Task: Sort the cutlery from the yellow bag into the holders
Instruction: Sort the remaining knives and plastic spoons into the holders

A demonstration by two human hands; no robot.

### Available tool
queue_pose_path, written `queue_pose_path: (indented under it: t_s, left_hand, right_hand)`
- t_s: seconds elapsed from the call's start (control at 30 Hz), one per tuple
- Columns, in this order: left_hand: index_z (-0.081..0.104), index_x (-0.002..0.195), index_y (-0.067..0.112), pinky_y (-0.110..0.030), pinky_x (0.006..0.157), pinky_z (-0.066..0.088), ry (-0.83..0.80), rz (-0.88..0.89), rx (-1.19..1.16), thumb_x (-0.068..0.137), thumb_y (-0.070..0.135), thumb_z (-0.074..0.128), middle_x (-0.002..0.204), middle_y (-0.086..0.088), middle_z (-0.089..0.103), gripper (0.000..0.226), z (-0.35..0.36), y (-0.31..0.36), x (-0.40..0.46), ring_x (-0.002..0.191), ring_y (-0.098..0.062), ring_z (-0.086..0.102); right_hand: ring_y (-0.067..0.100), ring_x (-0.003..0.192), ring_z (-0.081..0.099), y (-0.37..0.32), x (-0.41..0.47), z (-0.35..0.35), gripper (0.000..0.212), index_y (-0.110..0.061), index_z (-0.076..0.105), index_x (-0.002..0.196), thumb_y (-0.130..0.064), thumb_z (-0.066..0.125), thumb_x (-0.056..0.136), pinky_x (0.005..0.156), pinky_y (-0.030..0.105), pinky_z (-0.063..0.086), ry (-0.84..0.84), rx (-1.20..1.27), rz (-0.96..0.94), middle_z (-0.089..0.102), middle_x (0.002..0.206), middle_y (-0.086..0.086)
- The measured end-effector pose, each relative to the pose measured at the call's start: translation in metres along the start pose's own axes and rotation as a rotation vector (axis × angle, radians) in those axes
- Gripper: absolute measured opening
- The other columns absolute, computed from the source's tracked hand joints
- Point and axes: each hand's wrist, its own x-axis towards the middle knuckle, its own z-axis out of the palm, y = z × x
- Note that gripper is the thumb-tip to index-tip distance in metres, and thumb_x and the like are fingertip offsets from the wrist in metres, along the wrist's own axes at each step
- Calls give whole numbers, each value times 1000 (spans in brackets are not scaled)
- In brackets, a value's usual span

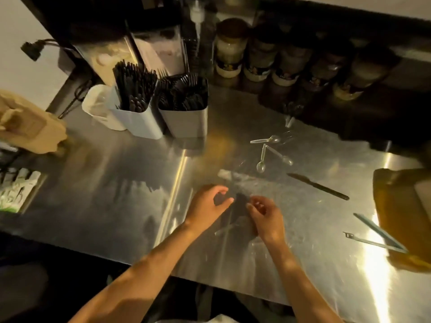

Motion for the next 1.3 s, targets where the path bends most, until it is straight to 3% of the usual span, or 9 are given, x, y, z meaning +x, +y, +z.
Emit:
queue_pose_path:
  t_s: [0.23,0.33,0.5,0.77,0.9,1.0,1.13,1.2,1.3]
  left_hand:
    - [72,90,25,-29,75,41,48,202,341,71,66,63,84,10,64,47,38,-14,-33,83,-15,59]
    - [68,82,29,-34,72,42,65,234,427,70,64,62,78,12,57,38,46,-17,-42,79,-15,55]
    - [67,73,28,-32,69,32,73,221,455,68,45,84,70,12,58,25,52,-20,-38,74,-14,53]
    - [61,74,21,-35,61,49,131,86,49,79,38,76,68,8,59,23,54,-7,-20,62,-13,57]
    - [59,75,20,-28,65,50,139,-144,-293,87,9,73,65,5,65,22,53,14,-7,63,-10,61]
    - [69,102,13,-26,64,52,118,-165,-463,92,2,66,70,2,71,15,49,31,11,65,-13,67]
    - [66,88,23,-28,67,49,109,-112,-367,100,11,57,70,5,68,20,46,49,44,60,-11,59]
    - [59,88,19,-28,70,46,101,-140,-332,103,11,49,75,4,61,20,45,58,60,69,-15,55]
    - [57,96,10,-28,76,42,114,-200,-241,102,21,51,89,1,59,14,43,70,86,86,-20,55]
  right_hand:
    - [-2,80,59,33,-10,-27,15,-19,78,99,-17,79,85,77,4,39,-45,-187,-223,65,92,-4]
    - [-2,74,50,51,-17,-45,15,-25,80,91,-30,84,77,79,3,34,-86,-369,-348,66,84,-7]
    - [7,80,56,74,-27,-64,26,-27,81,86,-43,85,65,77,24,44,-87,-452,-499,68,88,-10]
    - [20,79,59,88,-18,-62,23,-30,75,84,-49,76,71,72,37,45,-130,-568,-569,64,89,-9]
    - [15,70,55,73,-16,-66,9,-28,68,76,-33,75,76,70,38,44,-149,-491,-469,59,74,-15]
    - [13,70,61,63,-8,-71,13,-27,62,82,-28,73,89,70,36,52,-118,-290,-201,65,73,-11]
    - [2,62,64,25,19,-76,23,-31,64,105,-11,63,96,64,23,53,-40,103,15,70,72,-3]
    - [5,56,59,6,40,-74,23,-17,67,112,-2,57,97,55,22,51,-18,281,89,68,75,3]
    - [7,62,57,-13,75,-73,14,-16,66,99,-6,57,96,63,28,50,77,156,40,66,80,-3]
